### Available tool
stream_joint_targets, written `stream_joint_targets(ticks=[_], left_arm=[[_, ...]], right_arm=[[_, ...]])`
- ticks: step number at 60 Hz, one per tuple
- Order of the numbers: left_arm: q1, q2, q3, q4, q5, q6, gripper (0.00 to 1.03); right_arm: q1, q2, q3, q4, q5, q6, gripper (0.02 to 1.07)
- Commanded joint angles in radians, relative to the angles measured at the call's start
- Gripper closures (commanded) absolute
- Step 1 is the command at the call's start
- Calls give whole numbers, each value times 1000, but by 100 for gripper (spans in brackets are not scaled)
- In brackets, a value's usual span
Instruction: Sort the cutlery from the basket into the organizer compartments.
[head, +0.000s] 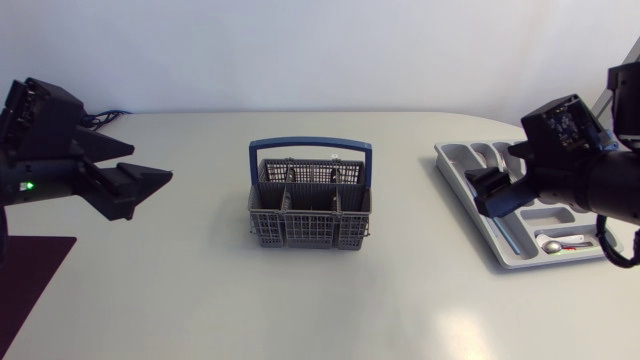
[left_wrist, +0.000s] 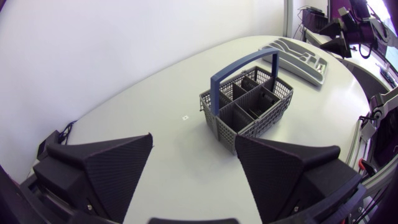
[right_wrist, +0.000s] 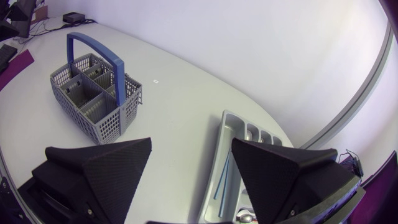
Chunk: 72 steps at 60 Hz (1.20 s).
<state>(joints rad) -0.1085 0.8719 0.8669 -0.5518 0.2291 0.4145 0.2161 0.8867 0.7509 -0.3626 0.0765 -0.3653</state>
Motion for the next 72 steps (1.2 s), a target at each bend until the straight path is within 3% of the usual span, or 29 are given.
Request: stream_joint_targets(ticks=[1,15,26,38,49,72], left_arm=[[30,-30,-35,-10,-4,-16,4],[164,-73,-78,-3,-8,-34,4],[179,-198,-143,96,-33,-89,4],[150,-347,-252,220,-85,-181,4],[49,-476,-374,320,-89,-183,4],[74,-643,-583,418,-148,-281,4]], right_arm=[[-20,-51,-45,-6,9,-32,6],[-93,-201,-105,-13,5,-50,6],[-144,-307,-180,33,-9,-14,6],[-155,-454,-277,77,-9,7,6],[-168,-546,-378,138,-24,83,6],[-195,-738,-588,265,-53,242,6]])
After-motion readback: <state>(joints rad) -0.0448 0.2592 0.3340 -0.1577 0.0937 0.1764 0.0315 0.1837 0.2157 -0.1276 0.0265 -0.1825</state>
